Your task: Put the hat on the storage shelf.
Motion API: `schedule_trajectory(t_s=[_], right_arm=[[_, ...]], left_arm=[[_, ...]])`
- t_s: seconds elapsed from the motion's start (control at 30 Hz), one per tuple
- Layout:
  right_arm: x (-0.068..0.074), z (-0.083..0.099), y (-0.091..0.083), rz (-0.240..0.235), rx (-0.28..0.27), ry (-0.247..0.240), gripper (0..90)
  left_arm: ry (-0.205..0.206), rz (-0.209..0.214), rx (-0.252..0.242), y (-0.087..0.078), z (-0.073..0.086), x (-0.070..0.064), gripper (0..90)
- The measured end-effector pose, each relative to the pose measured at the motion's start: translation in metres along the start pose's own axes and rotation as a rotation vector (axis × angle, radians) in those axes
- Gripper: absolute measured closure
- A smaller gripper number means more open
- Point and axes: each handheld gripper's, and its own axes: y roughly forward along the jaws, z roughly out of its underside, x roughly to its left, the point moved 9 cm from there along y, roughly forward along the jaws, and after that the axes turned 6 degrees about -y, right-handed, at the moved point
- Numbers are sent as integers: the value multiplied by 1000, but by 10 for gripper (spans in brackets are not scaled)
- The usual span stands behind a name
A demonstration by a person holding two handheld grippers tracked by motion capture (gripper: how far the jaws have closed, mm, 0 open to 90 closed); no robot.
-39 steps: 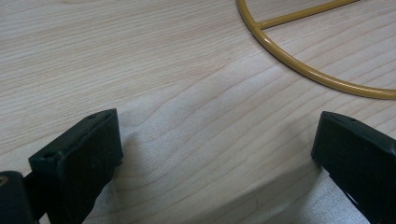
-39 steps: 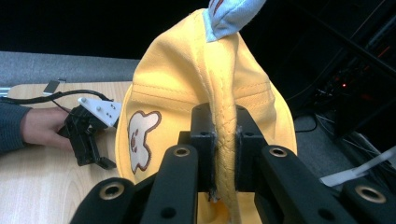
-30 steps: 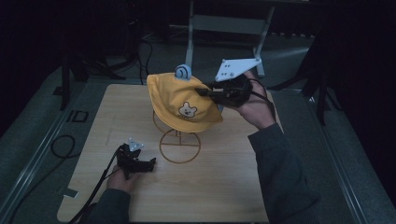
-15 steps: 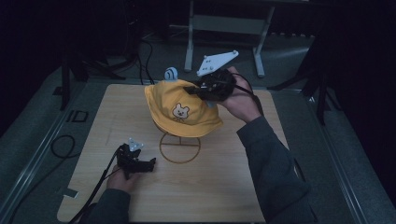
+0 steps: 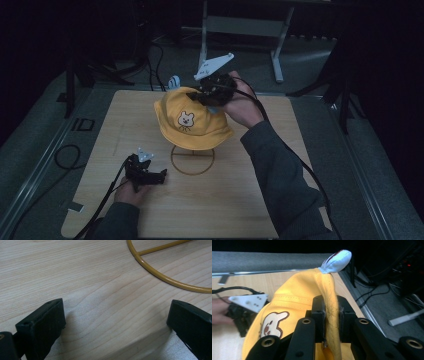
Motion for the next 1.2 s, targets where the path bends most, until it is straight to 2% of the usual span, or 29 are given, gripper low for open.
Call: schedule_trajectory(t_s=[0.17,0.23,0.33,0.4,0.5,0.6,0.7,0.8,0.93,0.97,1.0,1.03,1.2], right_arm=[[2,4,10,3,21,9,787],[12,7,16,-35,41,-6,778],[17,7,18,-46,48,-25,771],[13,8,17,-37,54,-17,765],[1,13,18,16,85,17,751],[2,15,19,-10,69,47,751],[12,14,19,-64,55,25,730],[9,14,18,-47,63,38,635],[1,15,11,-11,64,108,393],[1,15,11,-11,64,108,393],[-2,15,8,12,56,121,361],[-5,12,-1,18,26,159,303],[-13,9,-20,54,3,184,217]], left_arm=[[0,0,0,0,0,0,19],[0,0,0,0,0,0,19],[1,0,0,0,0,0,19],[0,0,0,0,0,0,19],[-1,-1,0,0,0,0,19],[0,0,0,0,0,0,19],[0,0,0,0,0,0,19],[3,0,2,0,0,0,19],[2,0,2,0,0,0,19],[2,0,2,0,0,0,19],[3,0,2,0,0,0,19],[3,0,1,0,0,0,19],[1,0,0,0,0,0,19]])
